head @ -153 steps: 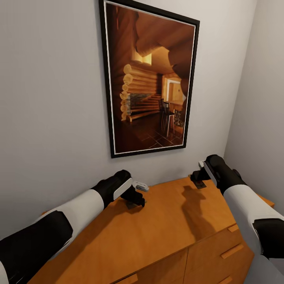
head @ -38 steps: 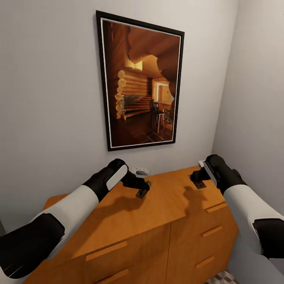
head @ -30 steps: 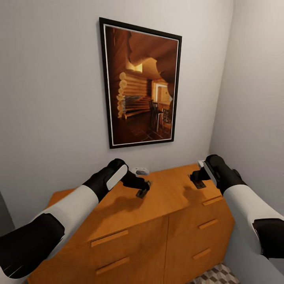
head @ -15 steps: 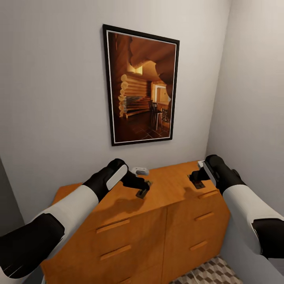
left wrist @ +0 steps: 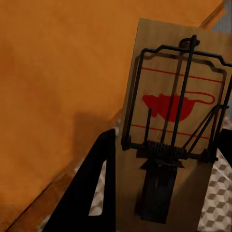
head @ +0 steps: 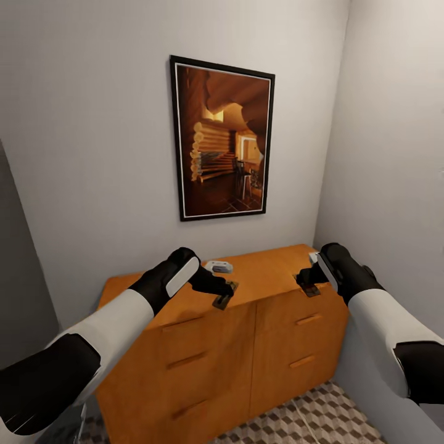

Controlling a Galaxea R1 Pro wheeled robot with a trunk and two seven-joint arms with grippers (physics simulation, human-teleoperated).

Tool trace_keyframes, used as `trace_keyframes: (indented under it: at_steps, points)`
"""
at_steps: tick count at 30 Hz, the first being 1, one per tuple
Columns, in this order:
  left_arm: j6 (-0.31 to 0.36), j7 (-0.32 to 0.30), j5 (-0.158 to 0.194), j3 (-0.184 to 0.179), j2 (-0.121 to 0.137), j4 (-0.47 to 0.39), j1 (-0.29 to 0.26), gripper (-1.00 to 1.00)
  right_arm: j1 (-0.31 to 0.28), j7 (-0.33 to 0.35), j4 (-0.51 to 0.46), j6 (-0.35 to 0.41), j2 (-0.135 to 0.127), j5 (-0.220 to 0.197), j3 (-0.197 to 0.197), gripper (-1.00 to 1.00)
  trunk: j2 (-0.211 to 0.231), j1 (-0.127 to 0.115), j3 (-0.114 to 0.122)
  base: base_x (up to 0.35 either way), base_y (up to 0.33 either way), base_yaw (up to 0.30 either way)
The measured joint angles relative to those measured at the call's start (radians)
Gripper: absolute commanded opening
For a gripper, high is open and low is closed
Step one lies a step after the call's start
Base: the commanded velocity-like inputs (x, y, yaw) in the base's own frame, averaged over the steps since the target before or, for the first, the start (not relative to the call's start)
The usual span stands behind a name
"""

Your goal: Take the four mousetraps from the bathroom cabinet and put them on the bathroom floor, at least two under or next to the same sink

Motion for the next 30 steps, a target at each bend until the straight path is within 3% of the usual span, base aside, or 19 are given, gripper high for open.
trace_keyframes:
  at_steps: [30]
  points:
    - [0.000,0.003,-0.002,-0.004,0.006,0.002,0.000,-1.00,0.006,0.002,0.000,0.000,-0.004,0.001,-0.001,-1.00,0.000,0.000,0.000,-0.344,0.000,0.000]
